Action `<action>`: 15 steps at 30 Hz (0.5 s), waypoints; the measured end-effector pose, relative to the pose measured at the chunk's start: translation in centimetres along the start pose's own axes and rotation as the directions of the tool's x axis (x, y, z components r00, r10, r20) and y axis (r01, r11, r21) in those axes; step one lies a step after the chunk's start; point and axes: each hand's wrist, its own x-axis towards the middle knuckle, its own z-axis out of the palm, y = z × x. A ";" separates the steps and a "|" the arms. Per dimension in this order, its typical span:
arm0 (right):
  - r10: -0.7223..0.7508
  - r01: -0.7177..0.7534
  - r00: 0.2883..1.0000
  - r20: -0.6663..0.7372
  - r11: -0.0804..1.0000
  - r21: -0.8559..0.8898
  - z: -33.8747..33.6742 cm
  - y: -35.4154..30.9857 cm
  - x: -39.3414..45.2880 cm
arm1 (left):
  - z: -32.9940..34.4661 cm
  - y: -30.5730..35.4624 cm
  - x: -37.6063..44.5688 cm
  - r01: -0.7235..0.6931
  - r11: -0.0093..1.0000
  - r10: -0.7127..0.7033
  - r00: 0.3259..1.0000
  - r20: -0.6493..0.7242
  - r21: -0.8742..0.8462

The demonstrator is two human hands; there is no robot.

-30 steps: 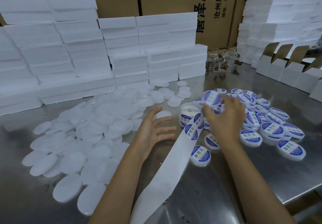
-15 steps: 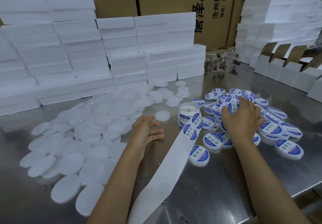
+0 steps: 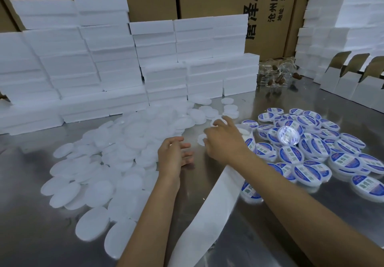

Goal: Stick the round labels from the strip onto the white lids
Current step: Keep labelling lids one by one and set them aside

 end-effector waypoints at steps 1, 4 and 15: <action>0.000 0.006 0.996 0.085 0.998 -0.060 0.3 -0.4 0.7 | 0.0 0.0 0.0 0.003 1.000 -0.003 1.000 0.001 -0.001; 0.022 -0.006 0.989 0.149 0.994 -0.109 1.1 -1.2 1.7 | -0.1 0.2 0.0 0.013 1.000 -0.013 1.000 0.006 -0.002; 0.345 -0.190 0.938 0.037 0.423 0.886 -1.7 -0.9 -0.5 | 0.1 -0.1 0.3 0.022 1.000 -0.017 0.976 0.217 -0.019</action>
